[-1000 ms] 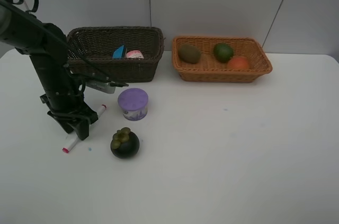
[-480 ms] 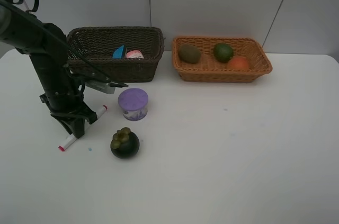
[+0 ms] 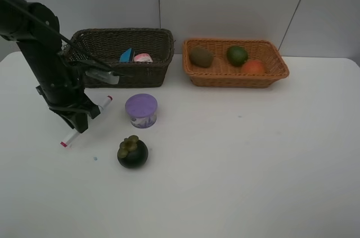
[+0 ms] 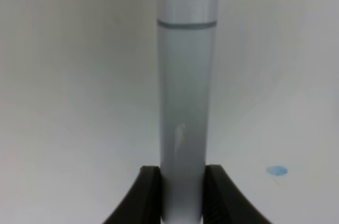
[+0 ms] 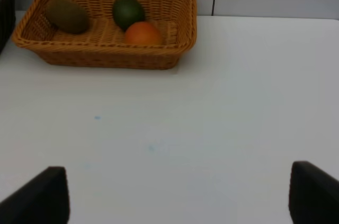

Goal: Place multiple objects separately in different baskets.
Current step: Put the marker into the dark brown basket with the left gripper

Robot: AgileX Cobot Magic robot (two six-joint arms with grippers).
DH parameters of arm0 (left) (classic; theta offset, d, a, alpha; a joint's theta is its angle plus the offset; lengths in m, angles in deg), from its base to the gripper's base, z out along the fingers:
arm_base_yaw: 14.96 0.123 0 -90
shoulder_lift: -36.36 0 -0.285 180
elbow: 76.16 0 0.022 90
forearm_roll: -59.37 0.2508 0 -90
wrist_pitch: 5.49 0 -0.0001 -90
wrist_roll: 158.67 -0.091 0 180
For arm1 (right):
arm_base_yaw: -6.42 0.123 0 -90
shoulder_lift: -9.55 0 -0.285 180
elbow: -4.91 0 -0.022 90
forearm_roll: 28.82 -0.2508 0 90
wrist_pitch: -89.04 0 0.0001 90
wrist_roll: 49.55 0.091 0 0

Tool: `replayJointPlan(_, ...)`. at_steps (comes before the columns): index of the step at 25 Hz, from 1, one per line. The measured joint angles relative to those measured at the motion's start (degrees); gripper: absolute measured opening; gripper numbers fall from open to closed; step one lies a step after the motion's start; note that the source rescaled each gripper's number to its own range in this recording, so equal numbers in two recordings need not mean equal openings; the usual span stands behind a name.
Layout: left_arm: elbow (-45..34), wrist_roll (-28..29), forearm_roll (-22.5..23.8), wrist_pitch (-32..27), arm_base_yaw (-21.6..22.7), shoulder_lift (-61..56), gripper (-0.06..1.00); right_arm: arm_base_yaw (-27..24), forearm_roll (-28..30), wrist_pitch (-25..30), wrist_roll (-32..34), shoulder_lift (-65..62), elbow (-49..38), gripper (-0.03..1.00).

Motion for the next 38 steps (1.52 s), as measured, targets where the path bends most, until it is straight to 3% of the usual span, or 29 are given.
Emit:
replayJointPlan(9, 0.1, 0.0, 0.2, 0.6, 0.0, -13.4, 0.01, 0.0, 0.0, 0.0, 0.0, 0.0, 0.0, 1.00)
replayJointPlan(16, 7.0, 0.0, 0.4, 8.8, 0.0, -14.1, 0.01, 0.0, 0.0, 0.0, 0.0, 0.0, 0.0, 1.00)
replayJointPlan(22, 17.0, 2.6, 0.4, 17.5, 0.2, -6.5, 0.01, 0.0, 0.0, 0.0, 0.0, 0.0, 0.0, 1.00)
replayJointPlan(29, 26.7, 3.1, 0.6, 19.9, 1.1, 6.6, 0.01, 0.0, 0.0, 0.0, 0.0, 0.0, 0.0, 1.00)
replayJointPlan(38, 27.8, 3.0, 10.6, 24.2, 2.0, 16.0, 0.01, 0.0, 0.0, 0.0, 0.0, 0.0, 0.0, 1.00)
